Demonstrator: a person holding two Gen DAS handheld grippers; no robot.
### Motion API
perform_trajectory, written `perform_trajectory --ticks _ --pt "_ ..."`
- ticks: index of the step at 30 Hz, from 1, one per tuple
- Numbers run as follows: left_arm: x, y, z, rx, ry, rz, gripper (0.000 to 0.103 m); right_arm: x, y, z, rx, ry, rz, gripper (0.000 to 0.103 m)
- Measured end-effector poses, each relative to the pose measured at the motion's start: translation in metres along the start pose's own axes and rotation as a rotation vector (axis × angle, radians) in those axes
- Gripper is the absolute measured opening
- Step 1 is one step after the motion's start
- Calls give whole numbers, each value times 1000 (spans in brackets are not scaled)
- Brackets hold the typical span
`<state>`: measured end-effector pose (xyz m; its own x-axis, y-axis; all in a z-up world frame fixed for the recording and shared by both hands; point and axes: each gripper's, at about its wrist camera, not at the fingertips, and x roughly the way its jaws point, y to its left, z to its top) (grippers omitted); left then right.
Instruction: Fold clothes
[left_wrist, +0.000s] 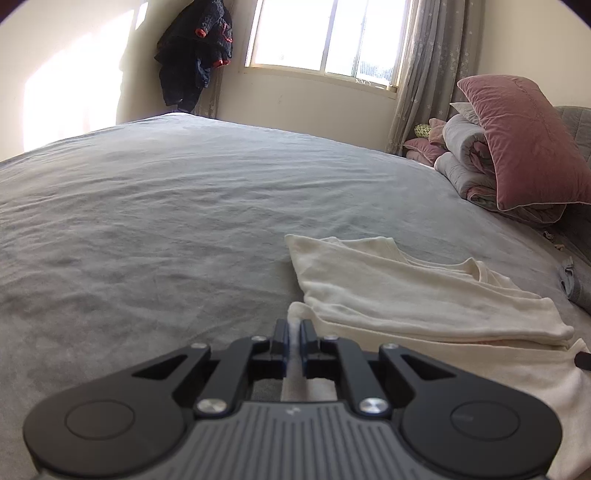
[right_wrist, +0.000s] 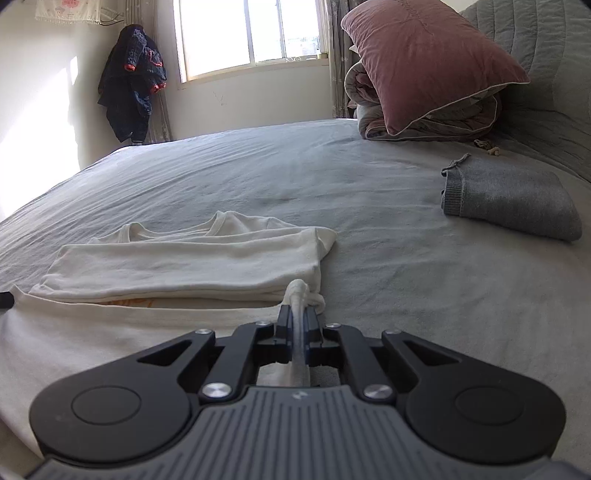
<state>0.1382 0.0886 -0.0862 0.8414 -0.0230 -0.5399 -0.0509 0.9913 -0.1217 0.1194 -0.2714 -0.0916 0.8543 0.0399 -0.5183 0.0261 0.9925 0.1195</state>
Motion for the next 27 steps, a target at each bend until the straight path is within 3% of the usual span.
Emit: perform_trajectory --ticks 3,5,7,8,14,20,23,27 --pt "5 -4 -6 32 14 21 9 8 -8 -6 43 31 17 9" --pt "1 -6 -5 42 3 43 15 4 -10 -4 57 35 36 16" --pt "-5 -7 -3 45 -12 72 36 -1 -10 -2 58 37 24 30" --pt "-11 -7 -1 39 -29 71 37 -4 -10 -2 63 36 17 33" --pt "-43 -18 6 40 -118 -38 49 -29 5 3 53 -12 32 42" --pt "-41 -41 -10 198 -53 -163 56 -33 35 -7 -87 11 135 44" --pt "-34 -38 -23 259 38 -166 59 -25 31 -16 -89 57 140 44" --pt "-39 -21 -37 298 50 -212 60 -28 13 -22 -79 76 169 44"
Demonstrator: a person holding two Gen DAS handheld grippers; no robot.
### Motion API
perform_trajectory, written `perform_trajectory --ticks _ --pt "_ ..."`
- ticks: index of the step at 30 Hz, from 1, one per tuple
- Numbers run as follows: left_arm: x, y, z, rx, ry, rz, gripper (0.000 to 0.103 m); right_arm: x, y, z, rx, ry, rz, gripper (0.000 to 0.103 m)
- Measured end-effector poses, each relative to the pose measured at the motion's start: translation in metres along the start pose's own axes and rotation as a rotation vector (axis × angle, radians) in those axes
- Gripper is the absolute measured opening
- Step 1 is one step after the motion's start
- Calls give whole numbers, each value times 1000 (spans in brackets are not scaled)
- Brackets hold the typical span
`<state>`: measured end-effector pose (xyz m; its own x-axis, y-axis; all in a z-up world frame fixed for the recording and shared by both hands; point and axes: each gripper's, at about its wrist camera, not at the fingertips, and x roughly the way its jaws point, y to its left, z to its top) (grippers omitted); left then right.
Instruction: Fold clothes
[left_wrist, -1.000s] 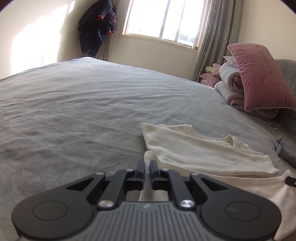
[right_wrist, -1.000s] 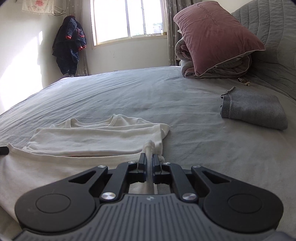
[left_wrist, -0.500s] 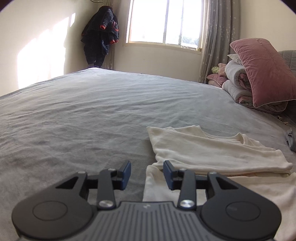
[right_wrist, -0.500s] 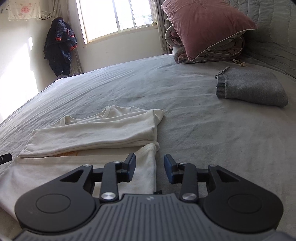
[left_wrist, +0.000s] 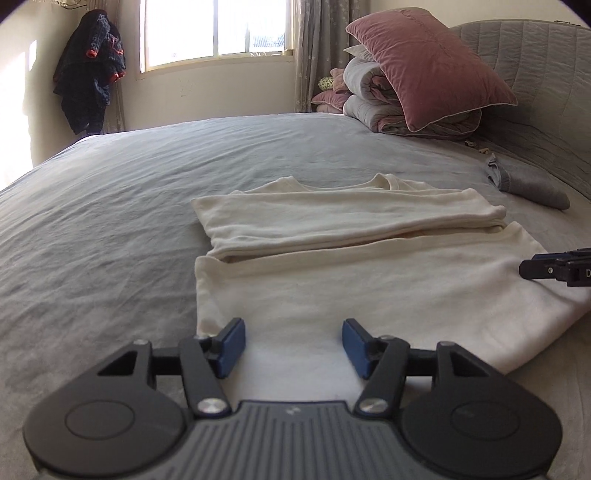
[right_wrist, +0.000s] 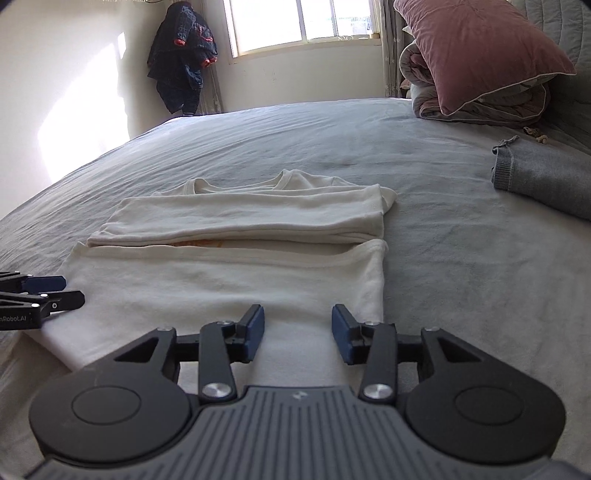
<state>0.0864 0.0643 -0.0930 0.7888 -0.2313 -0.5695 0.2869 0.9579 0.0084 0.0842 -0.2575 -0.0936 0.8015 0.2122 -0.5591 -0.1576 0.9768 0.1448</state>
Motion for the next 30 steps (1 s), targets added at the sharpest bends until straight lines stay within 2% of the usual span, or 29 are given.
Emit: perform_trajectory --ticks 6,11,16,21,24,26,30 --pt "-29 21 -9 -35 -28 -70 60 -27 -15 -4 8 8 30 45" --pt "-47 13 0 -47 -74 -101 60 -50 3 -1 -28 -23 57 49" --pt "-38 -19 9 -8 -61 -141 61 -48 40 2 -70 -16 127 51" --pt "-18 -55 11 51 -11 -185 61 -29 76 -2 -135 26 167 51" --pt "-6 -69 3 109 43 -173 60 -20 84 -7 -167 56 164 51" --pt "-7 -71 -3 146 36 -171 61 -15 82 -13 -177 86 147 51" --pt "-18 -62 -11 157 40 -206 61 -21 78 -25 -211 81 155 51"
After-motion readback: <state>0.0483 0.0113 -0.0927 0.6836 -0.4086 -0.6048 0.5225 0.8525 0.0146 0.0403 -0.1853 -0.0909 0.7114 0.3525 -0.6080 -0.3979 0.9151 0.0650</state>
